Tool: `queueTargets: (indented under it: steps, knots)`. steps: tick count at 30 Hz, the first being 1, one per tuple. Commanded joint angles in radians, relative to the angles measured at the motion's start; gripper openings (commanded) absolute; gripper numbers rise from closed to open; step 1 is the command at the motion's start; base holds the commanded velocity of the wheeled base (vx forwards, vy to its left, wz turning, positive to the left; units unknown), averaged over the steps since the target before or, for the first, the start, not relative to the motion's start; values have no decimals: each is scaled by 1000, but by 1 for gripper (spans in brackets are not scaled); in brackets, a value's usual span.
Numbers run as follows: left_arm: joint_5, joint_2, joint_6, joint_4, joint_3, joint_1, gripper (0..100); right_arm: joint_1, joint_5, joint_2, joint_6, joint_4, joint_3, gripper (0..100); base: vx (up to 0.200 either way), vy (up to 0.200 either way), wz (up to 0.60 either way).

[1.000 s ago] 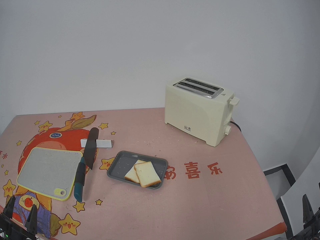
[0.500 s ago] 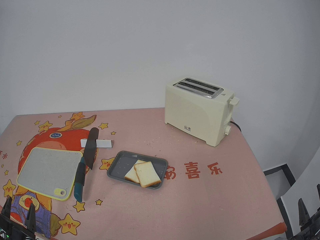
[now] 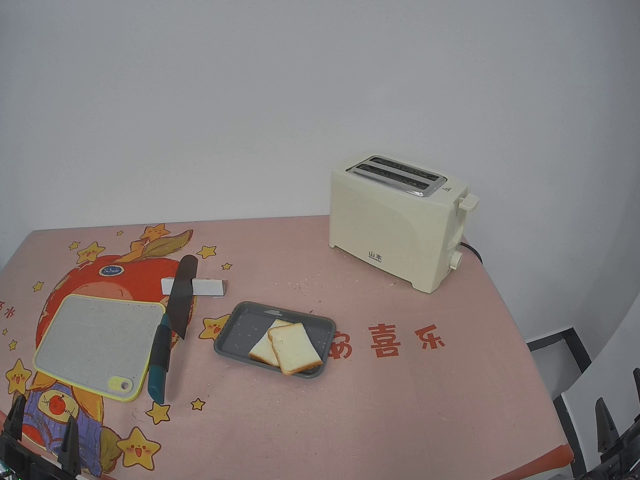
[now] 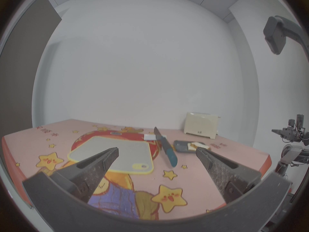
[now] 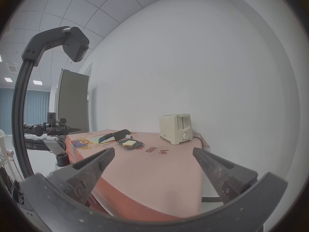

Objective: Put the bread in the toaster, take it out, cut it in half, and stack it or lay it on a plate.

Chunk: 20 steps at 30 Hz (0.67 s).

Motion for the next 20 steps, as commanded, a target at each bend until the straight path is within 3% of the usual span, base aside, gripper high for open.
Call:
queueTargets:
  steps: [1,6,20]
  knots:
    - [2,-6,-4,-1,18,-1,100,1,0,-16,3,2,16,100,0,0,0]
    - [5,-6,-17,1,18,-1,100,1,-2,-16,8,2,16,100,0,0,0]
    - [6,-6,-18,4,18,-1,100,1,0,-16,5,2,16,100,0,0,0]
